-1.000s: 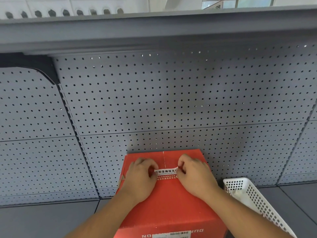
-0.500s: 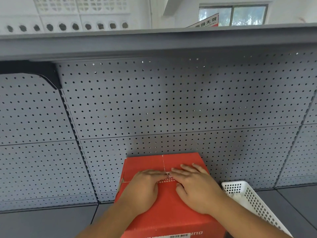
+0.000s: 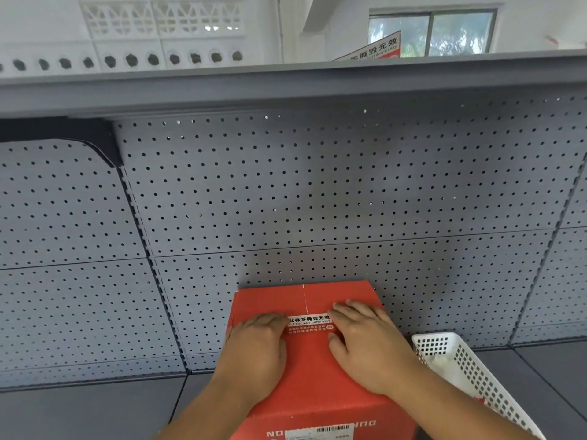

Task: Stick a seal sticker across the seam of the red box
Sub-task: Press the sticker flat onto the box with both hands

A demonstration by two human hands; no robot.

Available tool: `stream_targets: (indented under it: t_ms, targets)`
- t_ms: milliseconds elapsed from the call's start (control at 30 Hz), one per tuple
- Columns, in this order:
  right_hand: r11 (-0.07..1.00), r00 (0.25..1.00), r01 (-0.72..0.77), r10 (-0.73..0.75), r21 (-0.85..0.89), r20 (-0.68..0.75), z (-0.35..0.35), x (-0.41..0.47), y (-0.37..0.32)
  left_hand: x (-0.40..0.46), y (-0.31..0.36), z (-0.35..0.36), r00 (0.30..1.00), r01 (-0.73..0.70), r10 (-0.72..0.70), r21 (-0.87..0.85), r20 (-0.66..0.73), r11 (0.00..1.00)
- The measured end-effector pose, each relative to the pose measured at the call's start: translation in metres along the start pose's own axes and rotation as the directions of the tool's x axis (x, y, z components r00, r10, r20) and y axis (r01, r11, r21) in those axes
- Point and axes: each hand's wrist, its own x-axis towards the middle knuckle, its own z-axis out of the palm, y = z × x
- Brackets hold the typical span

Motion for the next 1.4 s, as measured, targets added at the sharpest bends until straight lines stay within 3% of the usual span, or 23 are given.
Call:
stream_targets:
  t_ms: [200,400,767,1000,1167,1400]
  targets:
    - [0.987,0.99,0.114,-0.123,0.116,0.076,-0.004,-0.003,-0.014,0.002,0.016,-0.008,0.987,-0.101,0.108,-0.062,0.123,0.993]
    - [0.988,0.986,0.112,-0.123,0.101,0.11,-0.004,-0.01,-0.013,-0.002,0.006,0.001,0.955,-0.144,0.172,-0.13,0.241,0.981]
    - [0.999,0.999,0.036,-0.036,0.01,-0.007,-0.004,-0.029,-0.003,-0.017,0.011,-0.007,1.0,-0.008,0.006,0.057,0.028,0.998]
    - [0.992,0.993,0.116,-0.116,0.057,-0.005,-0.002,-0.025,-0.018,-0.014,0.032,-0.01,0.975,-0.16,0.169,-0.073,0.142,0.984]
    - [0.993,0.993,0.114,-0.115,0.038,0.016,-0.001,-0.029,-0.014,-0.025,0.031,-0.01,0.974,-0.175,0.176,-0.021,0.14,0.984]
    - [0.997,0.993,0.076,-0.075,0.0,-0.091,0.002,-0.041,-0.004,-0.041,0.017,-0.009,0.993,-0.096,0.091,0.057,0.082,0.994]
